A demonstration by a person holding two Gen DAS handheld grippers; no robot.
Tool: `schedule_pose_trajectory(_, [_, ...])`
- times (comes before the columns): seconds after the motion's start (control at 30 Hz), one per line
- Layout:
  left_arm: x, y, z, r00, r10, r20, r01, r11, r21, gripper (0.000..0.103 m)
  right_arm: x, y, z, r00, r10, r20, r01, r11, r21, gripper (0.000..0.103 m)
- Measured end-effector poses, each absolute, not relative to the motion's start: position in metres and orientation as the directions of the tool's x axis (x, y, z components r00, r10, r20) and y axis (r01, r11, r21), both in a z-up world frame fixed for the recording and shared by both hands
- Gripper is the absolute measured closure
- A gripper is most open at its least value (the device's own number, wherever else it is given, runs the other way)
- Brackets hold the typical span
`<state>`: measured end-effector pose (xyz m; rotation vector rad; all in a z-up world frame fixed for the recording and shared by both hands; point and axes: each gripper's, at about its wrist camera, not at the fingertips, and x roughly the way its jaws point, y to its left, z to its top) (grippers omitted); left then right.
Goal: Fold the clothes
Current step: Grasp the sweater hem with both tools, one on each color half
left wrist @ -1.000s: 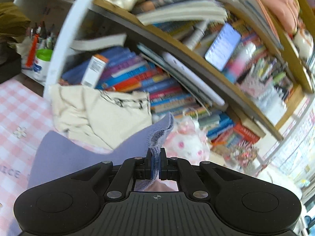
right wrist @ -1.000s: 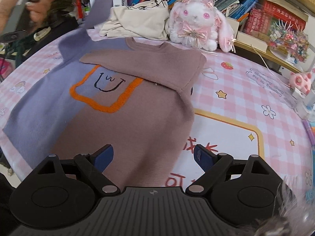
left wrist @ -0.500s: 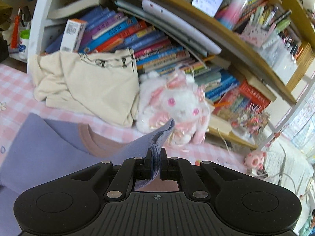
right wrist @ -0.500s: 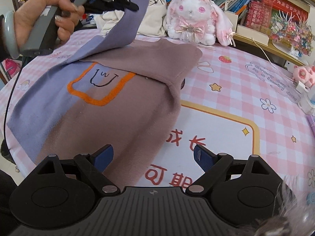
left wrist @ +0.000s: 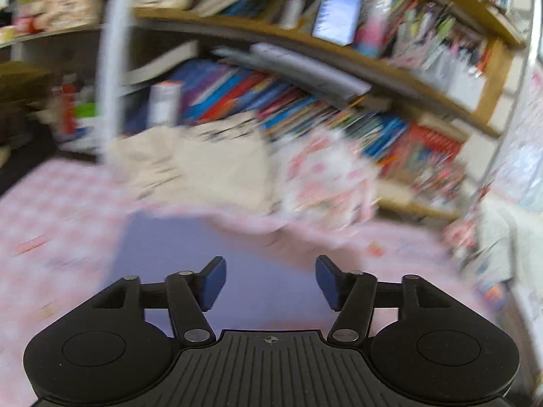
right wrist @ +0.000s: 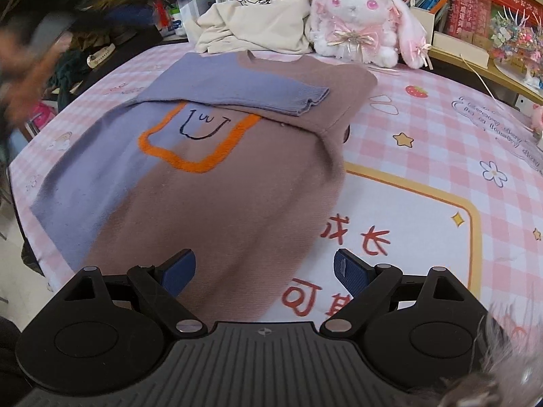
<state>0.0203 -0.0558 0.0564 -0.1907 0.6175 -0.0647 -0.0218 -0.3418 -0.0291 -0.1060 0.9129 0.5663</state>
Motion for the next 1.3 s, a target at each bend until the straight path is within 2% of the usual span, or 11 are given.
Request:
schedule_pose_trajectory(0.2, [-0.050, 0.001, 0.020, 0.718, 0.150, -0.680, -0.236, 0.971, -0.036, 0.025, -0.032, -0.341, -0.029, 0.497, 0.382, -0.779, -0.426, 0.890, 0.165, 0.014])
schedule_pose_trajectory(0.27, [-0.066, 0.017, 0.011, 0.693, 0.203, -0.691, -0.285, 0.958, -0.004, 0.024, -0.037, -0.343, -0.029, 0.511, 0.360, -0.780, -0.378, 0.910, 0.172, 0.014])
schedule_pose_trajectory(0.5, [-0.091, 0.054, -0.010, 0.667, 0.137, -0.733, -0.255, 0.966, -0.052, 0.025, -0.051, -0.348, -0.033, 0.538, 0.273, -0.797, -0.179, 0.962, 0.208, 0.018])
schedule_pose_trajectory(0.63, [-0.099, 0.066, -0.020, 0.656, 0.092, -0.749, -0.214, 0.975, -0.067, 0.026, -0.060, -0.346, -0.035, 0.542, 0.248, -0.803, -0.088, 0.967, 0.240, 0.029])
schedule_pose_trajectory(0.87, [-0.099, 0.072, -0.038, 0.615, 0.025, -0.788, -0.144, 0.986, -0.081, 0.047, -0.071, -0.325, -0.040, 0.549, 0.184, -0.816, -0.062, 0.982, 0.180, 0.053])
schedule_pose_trajectory(0.93, [-0.098, 0.068, -0.038, 0.614, 0.017, -0.789, -0.103, 0.993, -0.058, 0.051, -0.072, -0.317, -0.040, 0.546, 0.184, -0.817, -0.084, 0.983, 0.165, 0.073])
schedule_pose_trajectory(0.97, [-0.097, 0.066, -0.038, 0.614, 0.008, -0.789, -0.082, 0.995, -0.054, 0.059, -0.071, -0.314, -0.040, 0.542, 0.188, -0.819, -0.095, 0.982, 0.162, 0.083])
schedule_pose_trajectory(1.07, [-0.093, 0.066, -0.035, 0.612, -0.063, -0.789, -0.032, 0.994, -0.104, 0.095, -0.071, -0.307, -0.038, 0.541, 0.190, -0.819, -0.098, 0.982, 0.163, 0.088])
schedule_pose_trajectory(1.1, [-0.093, 0.064, -0.033, 0.618, -0.062, -0.784, -0.032, 0.994, -0.104, 0.099, -0.071, -0.305, -0.037, 0.545, 0.189, -0.817, -0.097, 0.982, 0.163, 0.089])
schedule_pose_trajectory(1.23, [-0.103, 0.052, -0.009, 0.709, -0.099, -0.699, 0.007, 0.991, -0.134, 0.097, -0.082, -0.301, -0.013, 0.623, 0.267, -0.735, -0.138, 0.963, 0.233, 0.090])
schedule_pose_trajectory(1.3, [-0.103, 0.051, -0.006, 0.722, -0.116, -0.682, 0.005, 0.987, -0.162, 0.090, -0.082, -0.307, -0.006, 0.639, 0.311, -0.704, -0.131, 0.945, 0.299, 0.090])
